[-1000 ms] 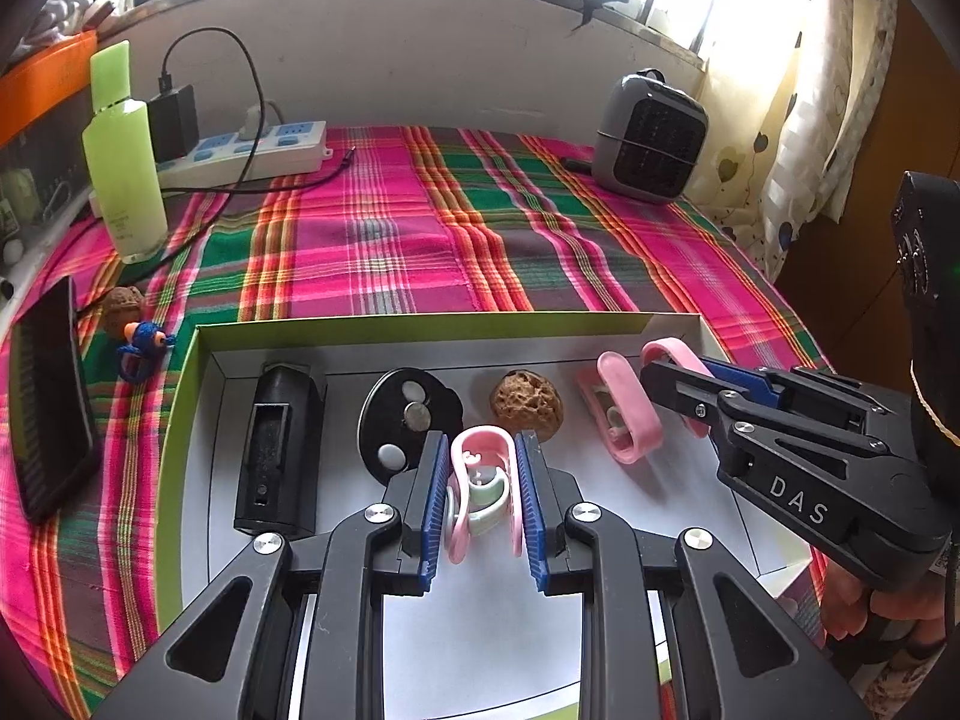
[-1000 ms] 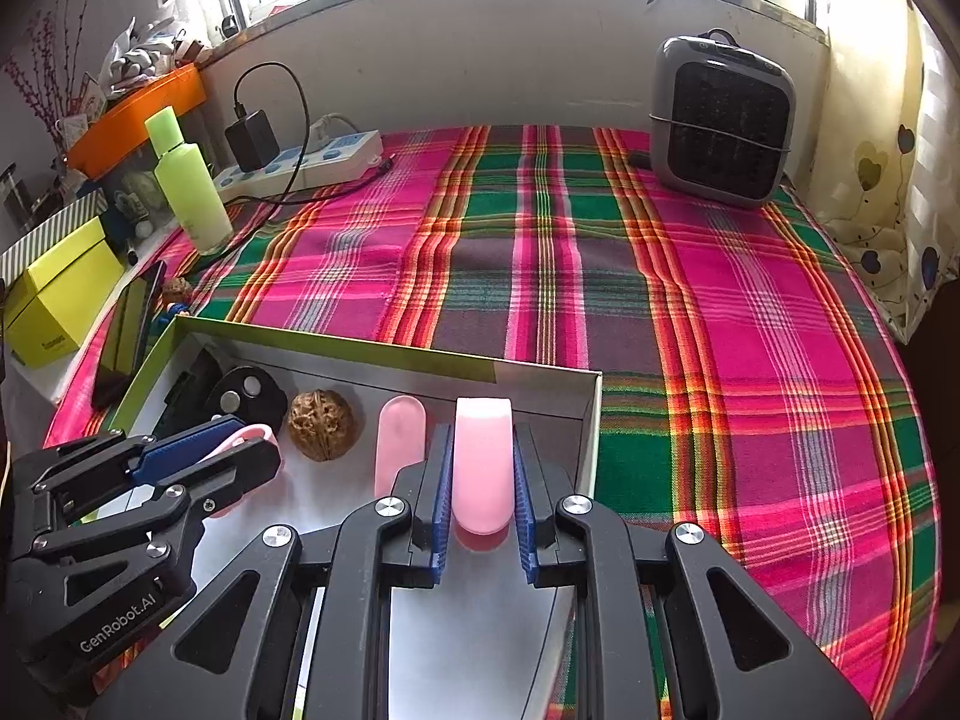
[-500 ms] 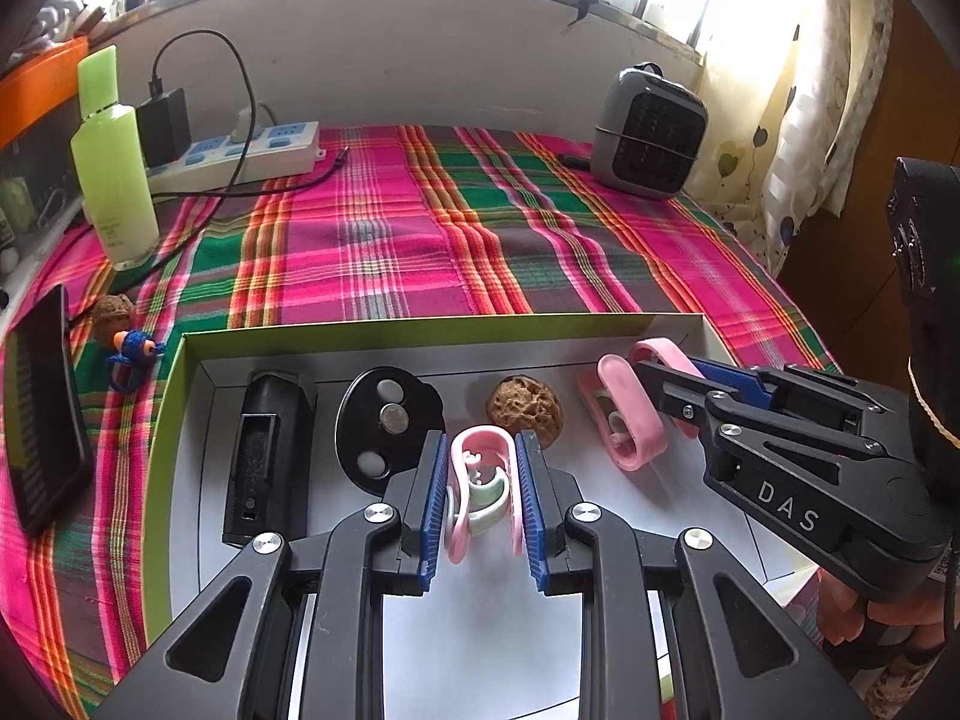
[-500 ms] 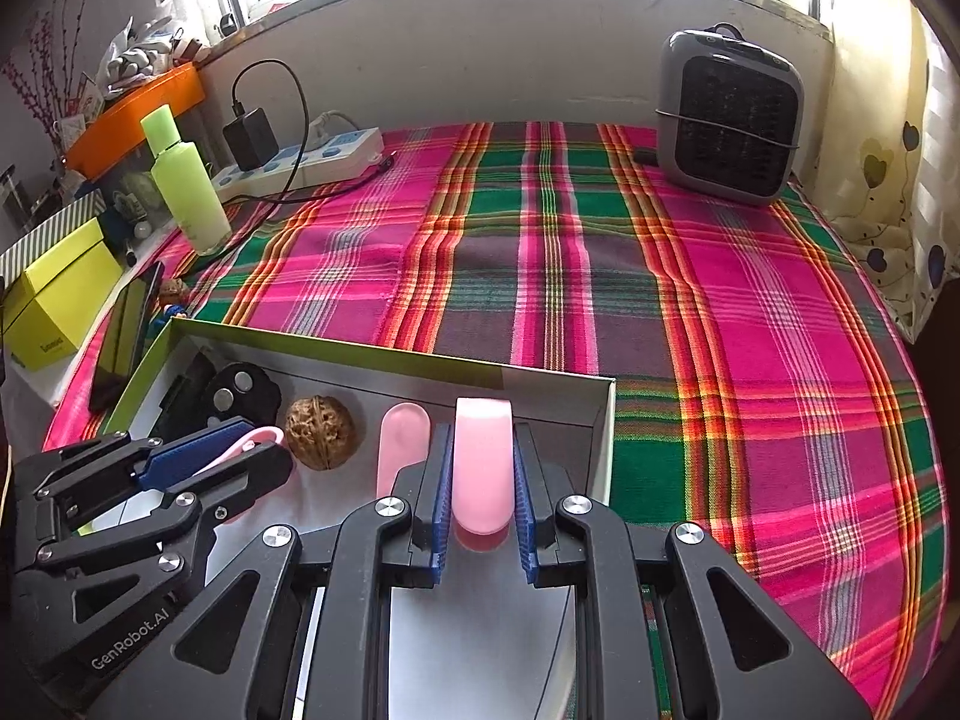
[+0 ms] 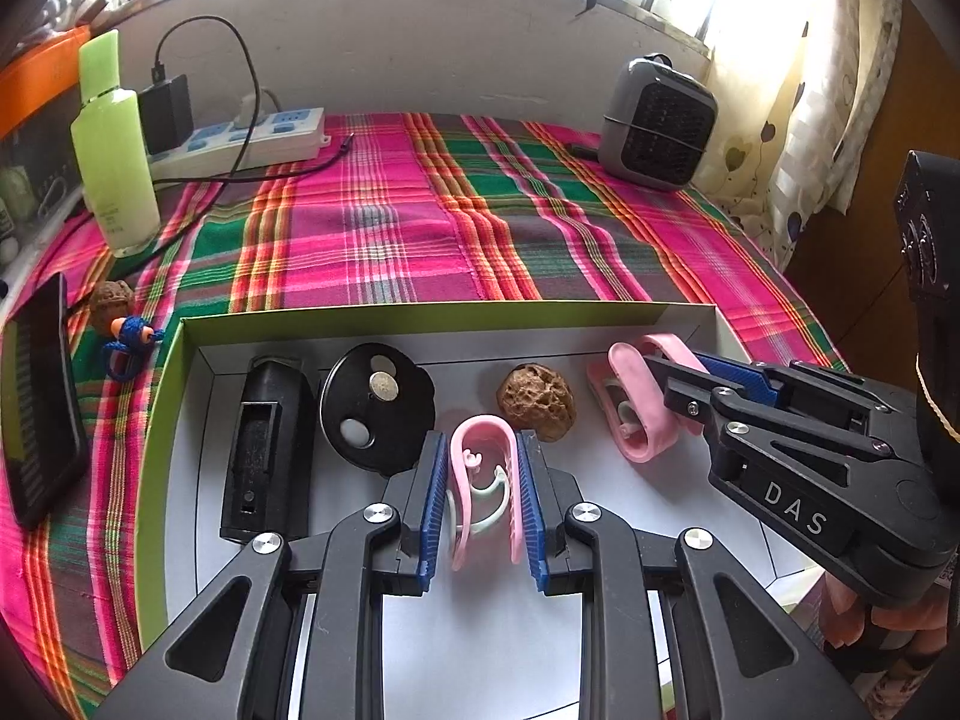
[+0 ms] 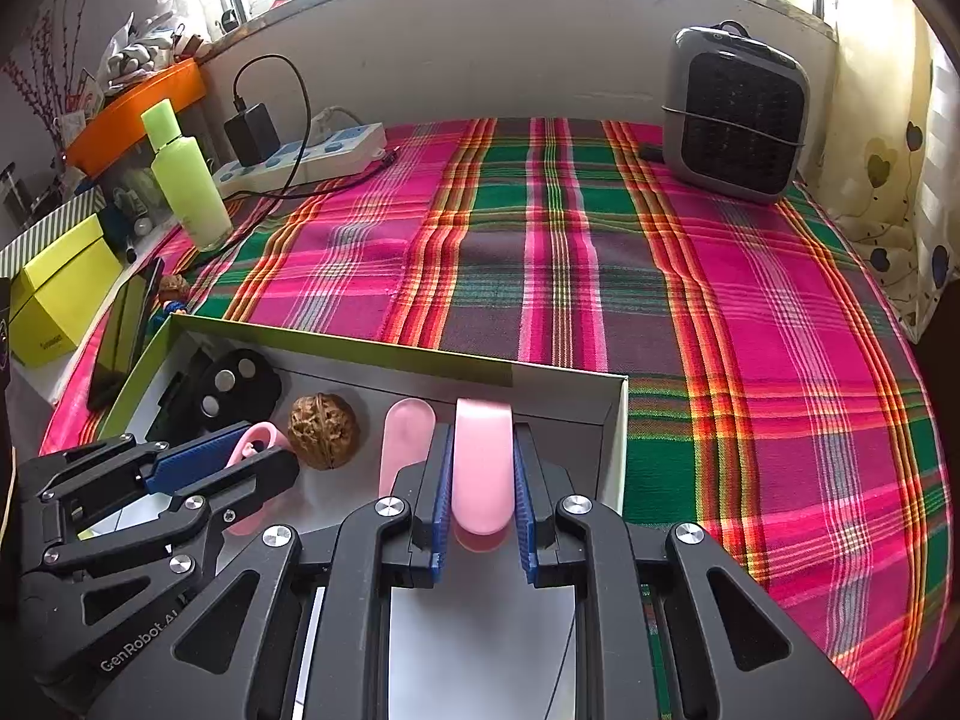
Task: Organize objects
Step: 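Open the right gripper releasing the pink block while the left gripper releases the pink clip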
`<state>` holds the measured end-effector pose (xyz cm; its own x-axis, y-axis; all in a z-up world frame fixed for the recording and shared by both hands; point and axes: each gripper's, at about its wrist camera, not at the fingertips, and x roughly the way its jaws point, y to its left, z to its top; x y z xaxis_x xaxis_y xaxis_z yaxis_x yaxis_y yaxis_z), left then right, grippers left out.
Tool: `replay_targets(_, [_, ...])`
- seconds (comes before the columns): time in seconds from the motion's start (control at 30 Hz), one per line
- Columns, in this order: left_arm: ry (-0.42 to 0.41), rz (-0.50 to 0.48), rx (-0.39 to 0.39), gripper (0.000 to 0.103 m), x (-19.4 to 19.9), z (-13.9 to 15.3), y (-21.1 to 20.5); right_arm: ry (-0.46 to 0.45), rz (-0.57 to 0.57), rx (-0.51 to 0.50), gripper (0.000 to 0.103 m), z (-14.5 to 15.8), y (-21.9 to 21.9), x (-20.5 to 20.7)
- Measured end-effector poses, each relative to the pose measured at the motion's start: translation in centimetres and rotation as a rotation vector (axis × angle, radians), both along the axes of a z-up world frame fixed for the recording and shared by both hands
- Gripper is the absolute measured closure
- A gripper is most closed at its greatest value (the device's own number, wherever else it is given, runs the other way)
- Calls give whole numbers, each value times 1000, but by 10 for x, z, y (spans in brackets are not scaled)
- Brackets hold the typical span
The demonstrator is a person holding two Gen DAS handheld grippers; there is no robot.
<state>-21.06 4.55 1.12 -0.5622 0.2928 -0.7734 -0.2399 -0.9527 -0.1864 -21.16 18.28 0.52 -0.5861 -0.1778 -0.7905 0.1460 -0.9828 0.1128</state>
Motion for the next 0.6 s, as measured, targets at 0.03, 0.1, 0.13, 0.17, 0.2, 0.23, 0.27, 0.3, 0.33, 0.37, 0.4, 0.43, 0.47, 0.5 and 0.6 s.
replay_targets(0.03, [0,0,-2,82,0,1,1,0,-1,-1,84,0,0,0])
replay_targets(0.1, [0,1,-4,82,0,0,1,-1,-1,2,84,0,0,0])
replay_targets(0.13, [0,0,-4,82,0,0,1,-1,-2,1,84,0,0,0])
replay_targets(0.17, [0,0,-4,81,0,0,1,-2,-2,1,84,0,0,0])
replay_targets(0.2, [0,-1,-5,81,0,0,0,-1,-1,2,84,0,0,0])
replay_targets(0.23, [-1,0,-3,81,0,0,1,-2,-2,1,84,0,0,0])
replay_targets(0.27, [-2,1,-3,81,0,0,1,-3,-3,1,84,1,0,0])
replay_targets(0.3, [-2,0,-4,81,0,0,1,-3,-3,2,84,1,0,0])
replay_targets(0.33, [-1,-1,-4,81,0,0,1,-3,-4,2,84,1,0,0])
replay_targets(0.37, [0,-1,-6,80,0,1,1,-4,-5,2,84,1,0,-1])
replay_targets(0.4, [0,-1,-7,80,0,1,1,-3,-6,3,84,1,0,-1])
replay_targets(0.43, [0,-3,-7,80,0,1,1,-3,-6,5,84,1,0,-1])
replay_targets(0.47, [0,-3,-6,79,0,0,1,-2,-6,6,84,1,-1,-1])
replay_targets(0.5, [-1,-3,-6,77,0,0,1,-2,-6,8,84,1,-1,-1])
replay_targets(0.6, [0,-3,-9,73,0,1,2,-3,-6,10,84,1,0,-1])
